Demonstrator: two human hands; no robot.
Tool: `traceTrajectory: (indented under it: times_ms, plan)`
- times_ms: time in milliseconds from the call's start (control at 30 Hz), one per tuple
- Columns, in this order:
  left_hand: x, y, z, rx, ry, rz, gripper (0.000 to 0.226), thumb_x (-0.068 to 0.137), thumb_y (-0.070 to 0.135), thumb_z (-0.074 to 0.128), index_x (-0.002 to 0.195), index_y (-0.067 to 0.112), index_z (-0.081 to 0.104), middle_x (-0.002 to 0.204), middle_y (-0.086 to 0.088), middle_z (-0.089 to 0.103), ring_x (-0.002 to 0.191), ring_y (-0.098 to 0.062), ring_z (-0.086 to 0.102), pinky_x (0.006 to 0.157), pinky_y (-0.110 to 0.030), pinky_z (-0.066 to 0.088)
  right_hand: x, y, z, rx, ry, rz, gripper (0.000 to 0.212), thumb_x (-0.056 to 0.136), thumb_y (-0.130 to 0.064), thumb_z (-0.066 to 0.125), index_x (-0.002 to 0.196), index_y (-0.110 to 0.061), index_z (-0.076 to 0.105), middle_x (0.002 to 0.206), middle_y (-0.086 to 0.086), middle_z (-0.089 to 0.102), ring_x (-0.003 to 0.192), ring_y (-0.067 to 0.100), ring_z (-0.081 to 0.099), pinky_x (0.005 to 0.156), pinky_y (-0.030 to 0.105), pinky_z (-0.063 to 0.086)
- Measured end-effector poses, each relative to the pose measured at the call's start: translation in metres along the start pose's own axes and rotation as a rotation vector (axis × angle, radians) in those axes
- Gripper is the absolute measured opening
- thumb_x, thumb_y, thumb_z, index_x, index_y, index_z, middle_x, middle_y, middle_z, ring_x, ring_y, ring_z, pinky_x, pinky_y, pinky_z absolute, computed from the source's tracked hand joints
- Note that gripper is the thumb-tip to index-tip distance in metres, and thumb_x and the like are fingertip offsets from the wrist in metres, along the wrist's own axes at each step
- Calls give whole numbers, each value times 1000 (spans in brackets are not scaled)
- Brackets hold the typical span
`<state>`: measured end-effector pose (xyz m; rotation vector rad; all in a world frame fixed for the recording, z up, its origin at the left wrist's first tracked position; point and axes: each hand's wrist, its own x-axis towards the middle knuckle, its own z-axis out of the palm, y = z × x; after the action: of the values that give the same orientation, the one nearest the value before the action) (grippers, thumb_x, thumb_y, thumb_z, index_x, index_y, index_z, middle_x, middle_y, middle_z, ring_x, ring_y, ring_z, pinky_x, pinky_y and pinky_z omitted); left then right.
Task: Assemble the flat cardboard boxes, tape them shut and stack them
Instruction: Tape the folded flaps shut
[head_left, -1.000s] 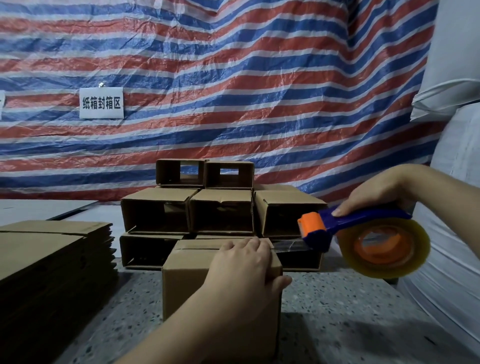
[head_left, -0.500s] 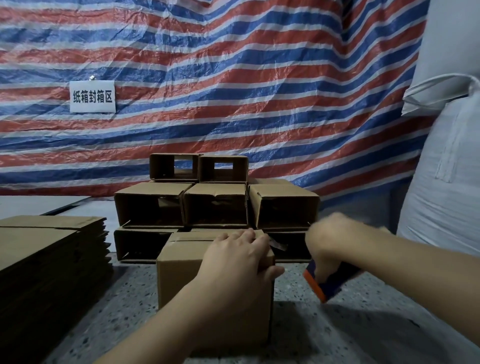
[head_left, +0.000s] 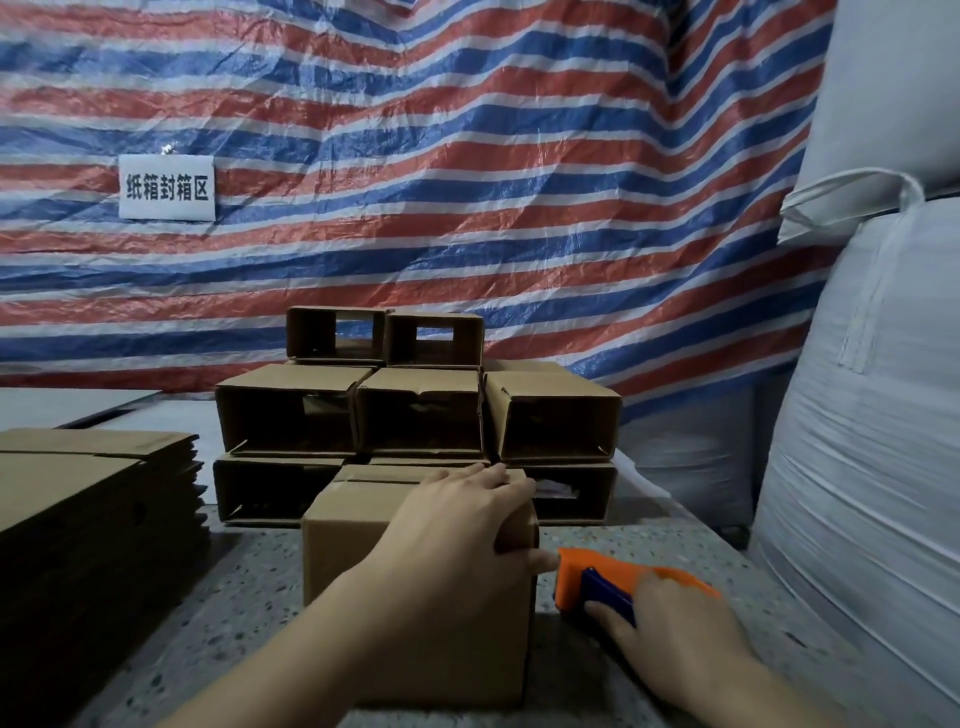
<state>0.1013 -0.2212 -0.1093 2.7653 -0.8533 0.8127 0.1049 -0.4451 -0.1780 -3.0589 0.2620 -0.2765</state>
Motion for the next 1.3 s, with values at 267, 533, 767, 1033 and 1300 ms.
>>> traceTrajectory:
  times_ms: [267,533,767,1033,1300]
  plan:
    - [0,-2,2,-17,13,24,68,83,71,54,139,34,47,144,11,50,130,-13,45,103,-33,37,8,-27,-65,818,-43,9,74,95,-73,18,88,-18,67,79,-1,69,77,13,67,68,30,51]
    - [-3,-3,6,77,-13,59,77,88,74,36,153,34,26,159,9,31,147,-16,25,117,-35,21,3,-62,-55,1429,-287,35,28,102,-35,55,100,-16,75,73,2,72,72,18,68,72,40,56]
    - [-5,-2,7,105,19,65,73,91,71,36,151,31,29,158,8,33,146,-14,26,115,-34,21,-1,-79,-23,1514,-272,138,44,104,-50,44,95,-22,78,83,13,72,75,25,62,72,38,50]
    - [-5,-1,6,78,28,62,88,77,79,19,144,27,42,148,8,48,139,-13,41,113,-33,29,-5,-82,-18,1620,-489,328,48,95,-60,54,89,-20,80,84,9,78,103,33,68,86,44,56]
    - [-6,-2,9,79,63,52,69,84,76,40,138,32,41,147,12,47,136,-8,41,111,-29,29,6,-87,-35,1544,-195,254,63,93,-70,46,130,-20,58,117,2,62,107,21,56,101,43,47]
